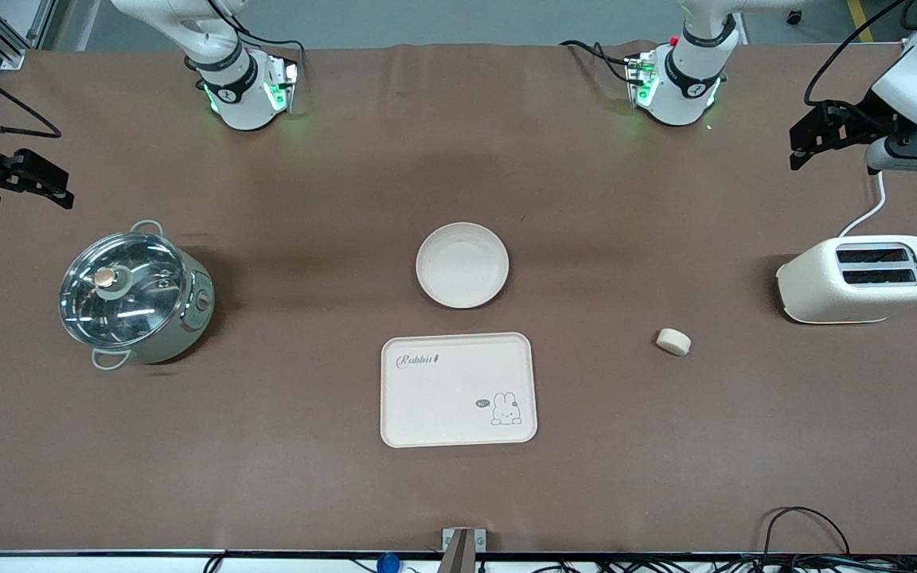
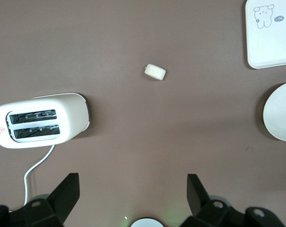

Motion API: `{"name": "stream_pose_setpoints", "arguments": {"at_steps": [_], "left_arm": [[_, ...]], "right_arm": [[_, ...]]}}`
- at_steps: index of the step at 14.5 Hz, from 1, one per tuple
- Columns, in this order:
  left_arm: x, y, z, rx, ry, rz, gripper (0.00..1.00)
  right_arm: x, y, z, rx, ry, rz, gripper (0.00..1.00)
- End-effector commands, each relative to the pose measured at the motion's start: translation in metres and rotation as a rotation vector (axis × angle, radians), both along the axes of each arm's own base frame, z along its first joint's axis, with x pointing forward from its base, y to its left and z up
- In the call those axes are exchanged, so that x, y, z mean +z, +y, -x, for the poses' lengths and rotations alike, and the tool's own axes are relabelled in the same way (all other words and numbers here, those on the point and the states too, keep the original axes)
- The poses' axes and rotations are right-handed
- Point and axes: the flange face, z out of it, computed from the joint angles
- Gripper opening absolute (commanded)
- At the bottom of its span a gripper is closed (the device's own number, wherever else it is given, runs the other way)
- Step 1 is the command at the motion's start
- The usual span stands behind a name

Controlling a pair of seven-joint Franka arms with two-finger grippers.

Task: Place bun in plate and plate on tray
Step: 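Reach the left gripper toward the bun while the right gripper reaches the plate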

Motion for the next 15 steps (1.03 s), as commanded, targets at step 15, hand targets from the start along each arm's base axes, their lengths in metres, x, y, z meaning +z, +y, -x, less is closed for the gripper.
{"name": "stream_pose_setpoints", "arguments": {"at_steps": [15], "left_arm": [[-0.168,0.019,-0.069,0.271,0.13,0.002,1.0]], "right_arm": [[0.004,0.025,-0.004,0.047,-0.02,-0.018,1.0]]}}
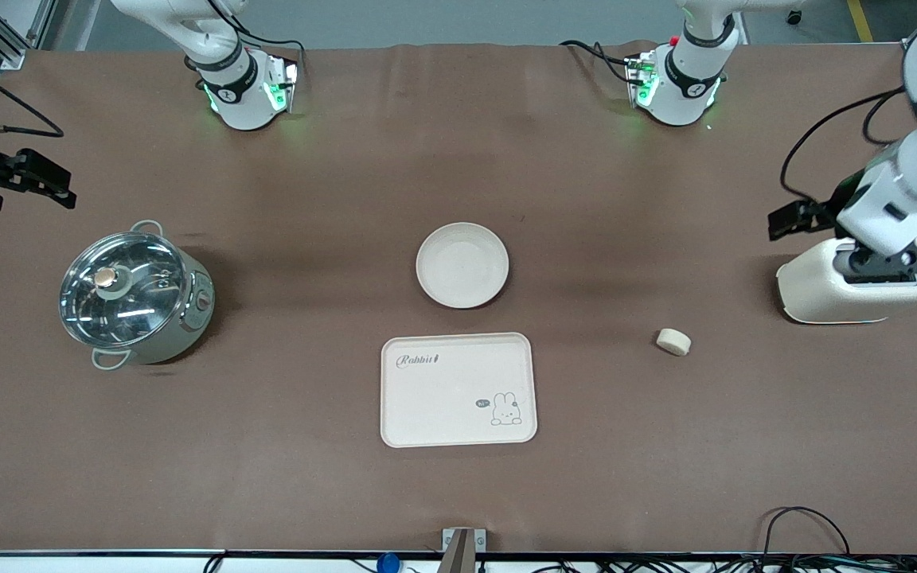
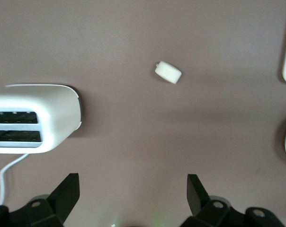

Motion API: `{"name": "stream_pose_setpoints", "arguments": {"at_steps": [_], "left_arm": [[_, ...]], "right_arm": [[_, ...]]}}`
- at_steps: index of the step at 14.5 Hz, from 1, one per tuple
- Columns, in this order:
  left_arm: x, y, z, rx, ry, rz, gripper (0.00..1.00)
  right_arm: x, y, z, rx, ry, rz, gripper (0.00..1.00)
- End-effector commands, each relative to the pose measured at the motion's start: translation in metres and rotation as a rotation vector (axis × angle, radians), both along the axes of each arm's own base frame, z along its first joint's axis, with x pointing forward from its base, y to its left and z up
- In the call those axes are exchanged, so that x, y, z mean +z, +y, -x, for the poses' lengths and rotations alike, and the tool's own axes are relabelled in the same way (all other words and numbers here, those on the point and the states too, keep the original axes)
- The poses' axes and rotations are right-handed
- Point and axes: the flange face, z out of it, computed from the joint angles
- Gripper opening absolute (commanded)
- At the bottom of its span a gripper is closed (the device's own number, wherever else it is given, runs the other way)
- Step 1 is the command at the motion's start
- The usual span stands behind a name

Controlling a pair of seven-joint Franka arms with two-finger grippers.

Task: Place bun in plate and plate on tray
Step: 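Reach the left gripper toward the bun while the right gripper reaches the plate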

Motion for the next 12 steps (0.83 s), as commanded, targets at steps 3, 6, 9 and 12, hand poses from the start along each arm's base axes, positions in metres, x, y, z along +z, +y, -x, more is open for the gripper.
{"name": "stream_pose_setpoints", "arguments": {"at_steps": [3,6,9,12], "left_arm": [[-0.112,0.014,-0.02,0.24,0.041,0.026,1.0],[-0.175,0.012,-0.039,0.379,0.055,0.04,1.0],[-0.223,0.011,-0.051,0.488,0.067,0.112,1.0],[-0.265,0.015,-0.059,0.643,0.074,0.143,1.0]], "right_arm": [[-0.008,0.032,-0.014,0.023,-0.028,-0.119,1.0],[-0.044,0.062,-0.034,0.036,0.009,-0.136,1.0],[-0.069,0.118,-0.043,-0.029,0.021,-0.135,1.0],[-0.091,0.172,-0.048,-0.055,0.011,-0.133,1.0]]}}
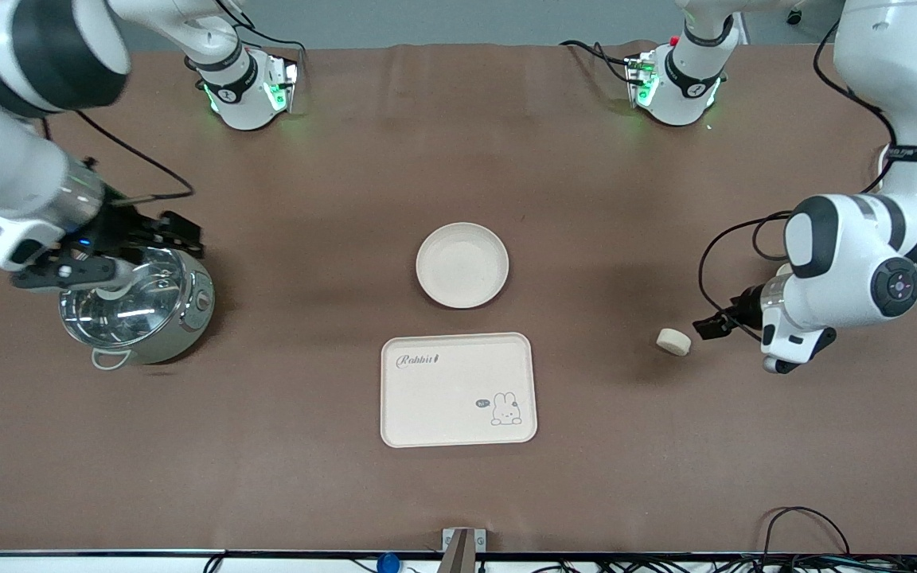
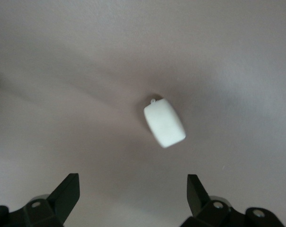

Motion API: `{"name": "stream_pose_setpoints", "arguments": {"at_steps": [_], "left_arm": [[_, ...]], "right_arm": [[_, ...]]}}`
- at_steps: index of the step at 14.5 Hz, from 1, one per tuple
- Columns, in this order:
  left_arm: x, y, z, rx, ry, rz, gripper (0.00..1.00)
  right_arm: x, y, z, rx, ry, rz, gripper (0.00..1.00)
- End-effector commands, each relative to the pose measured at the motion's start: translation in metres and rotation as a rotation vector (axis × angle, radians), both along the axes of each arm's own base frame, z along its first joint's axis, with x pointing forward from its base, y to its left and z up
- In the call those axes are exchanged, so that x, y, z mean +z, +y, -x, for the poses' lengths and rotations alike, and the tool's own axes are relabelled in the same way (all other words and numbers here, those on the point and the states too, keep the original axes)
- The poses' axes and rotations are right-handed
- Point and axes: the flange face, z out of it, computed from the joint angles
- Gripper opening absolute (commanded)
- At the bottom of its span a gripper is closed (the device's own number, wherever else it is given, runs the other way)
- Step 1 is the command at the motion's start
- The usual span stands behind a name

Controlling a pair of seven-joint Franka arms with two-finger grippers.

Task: Place bun in plate and plate on tray
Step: 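Reach the left gripper toward the bun while the right gripper reaches the plate, then grasp the bun with the left gripper while the right gripper grips the plate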

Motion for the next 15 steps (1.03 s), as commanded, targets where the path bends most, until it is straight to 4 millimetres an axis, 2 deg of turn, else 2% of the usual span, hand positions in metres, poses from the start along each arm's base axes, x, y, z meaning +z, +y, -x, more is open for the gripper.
{"name": "stream_pose_setpoints", "arguments": {"at_steps": [1,3,5,7,9,10,11,13,15], "left_arm": [[-0.025,0.005,-0.01,0.172,0.0,0.035,1.0],[-0.045,0.005,-0.01,0.229,0.015,0.03,1.0],[-0.058,0.008,-0.014,0.282,-0.004,0.021,1.0],[-0.076,0.008,-0.017,0.346,-0.02,0.01,1.0],[-0.091,0.001,-0.017,0.381,-0.024,0.002,0.99],[-0.098,-0.001,-0.016,0.383,-0.023,0.002,0.95],[-0.1,-0.001,-0.015,0.385,-0.021,0.002,0.92],[-0.101,-0.004,-0.014,0.387,-0.016,0.004,0.91],[-0.103,-0.006,-0.013,0.401,-0.009,0.011,0.85]], "right_arm": [[-0.013,0.039,-0.001,-0.028,-0.001,-0.008,1.0],[-0.032,0.067,0.0,0.01,0.012,-0.004,1.0],[-0.054,0.086,0.002,0.03,-0.005,-0.009,1.0],[-0.091,0.111,0.004,0.006,-0.043,-0.034,1.0],[-0.117,0.139,0.007,-0.003,-0.046,-0.035,1.0],[-0.126,0.152,0.011,-0.008,-0.043,-0.034,1.0],[-0.139,0.165,0.017,-0.015,-0.032,-0.029,1.0],[-0.174,0.19,0.041,-0.034,-0.041,-0.027,1.0],[-0.208,0.199,0.061,-0.048,-0.082,-0.044,1.0]]}}
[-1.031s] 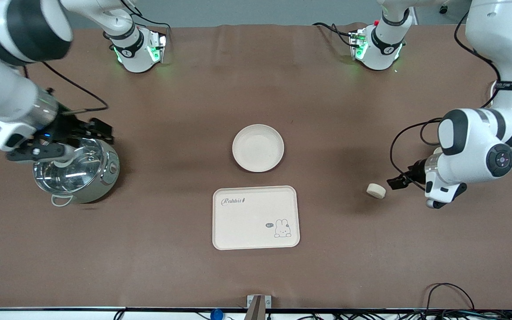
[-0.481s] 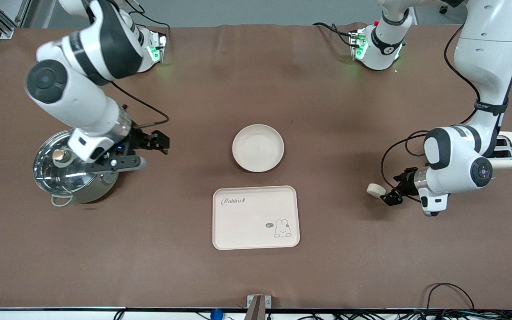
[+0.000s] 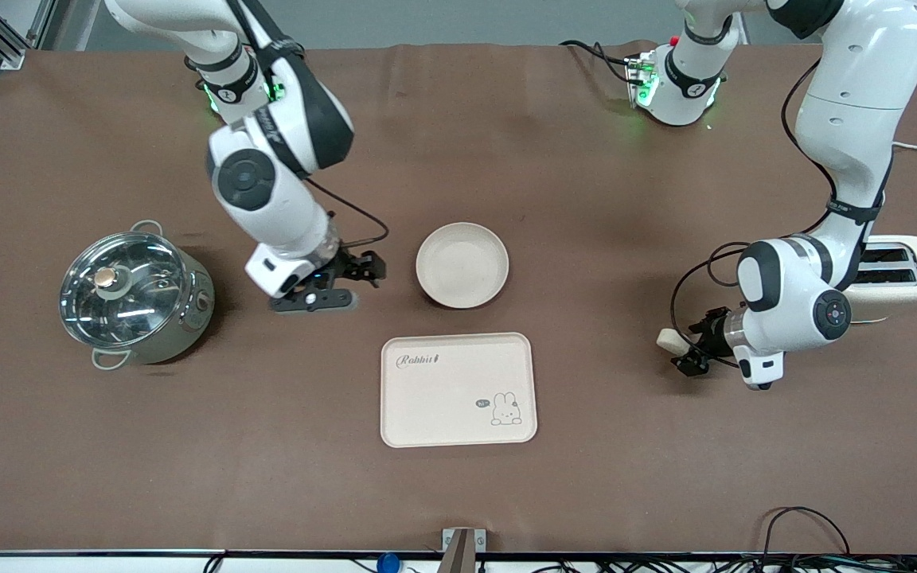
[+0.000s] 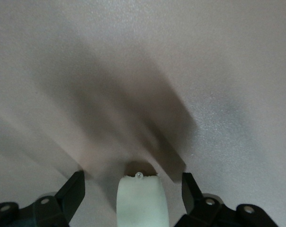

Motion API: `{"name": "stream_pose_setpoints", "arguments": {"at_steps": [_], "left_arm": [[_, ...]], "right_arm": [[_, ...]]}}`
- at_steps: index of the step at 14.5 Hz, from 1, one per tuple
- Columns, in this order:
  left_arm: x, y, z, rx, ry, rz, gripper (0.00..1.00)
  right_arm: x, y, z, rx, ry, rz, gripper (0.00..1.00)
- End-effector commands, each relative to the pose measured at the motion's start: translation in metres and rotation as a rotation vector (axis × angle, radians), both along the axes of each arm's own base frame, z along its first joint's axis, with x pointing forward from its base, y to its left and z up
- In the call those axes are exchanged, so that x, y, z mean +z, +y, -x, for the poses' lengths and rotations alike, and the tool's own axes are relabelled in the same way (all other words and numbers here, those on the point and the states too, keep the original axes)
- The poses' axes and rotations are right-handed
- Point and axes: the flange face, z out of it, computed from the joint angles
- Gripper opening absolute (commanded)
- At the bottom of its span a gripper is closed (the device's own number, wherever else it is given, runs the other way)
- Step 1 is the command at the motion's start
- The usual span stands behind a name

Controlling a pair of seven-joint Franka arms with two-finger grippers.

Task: Place bun in plate and plate on tray
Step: 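Grasp the bun with the left gripper while the right gripper grips the plate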

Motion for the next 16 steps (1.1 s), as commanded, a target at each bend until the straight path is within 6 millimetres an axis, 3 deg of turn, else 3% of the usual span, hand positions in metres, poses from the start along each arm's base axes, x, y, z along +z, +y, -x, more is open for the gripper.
{"name": "stream_pose_setpoints", "arguments": {"at_steps": [1,5,9,12,14,16], "left_arm": [[0.003,-0.006,-0.001,0.037,0.001,0.021,0.79],[0.004,-0.028,0.002,0.07,0.026,0.037,0.63],[0.009,-0.032,0.003,0.067,0.036,0.041,0.32],[0.035,-0.051,0.008,0.045,0.081,0.065,0.27],[0.059,-0.084,0.014,0.033,0.117,0.085,0.27],[0.071,-0.138,0.026,0.004,0.141,0.124,0.28]], "right_arm": [[-0.034,0.012,0.032,-0.054,-0.029,-0.025,1.0],[-0.069,0.065,0.064,-0.11,-0.036,-0.043,1.0],[-0.103,0.067,0.07,-0.112,-0.066,-0.054,1.0],[-0.12,0.064,0.071,-0.105,-0.075,-0.052,1.0],[-0.121,0.062,0.071,-0.106,-0.072,-0.049,1.0],[-0.122,0.062,0.07,-0.106,-0.072,-0.049,1.0]]}}
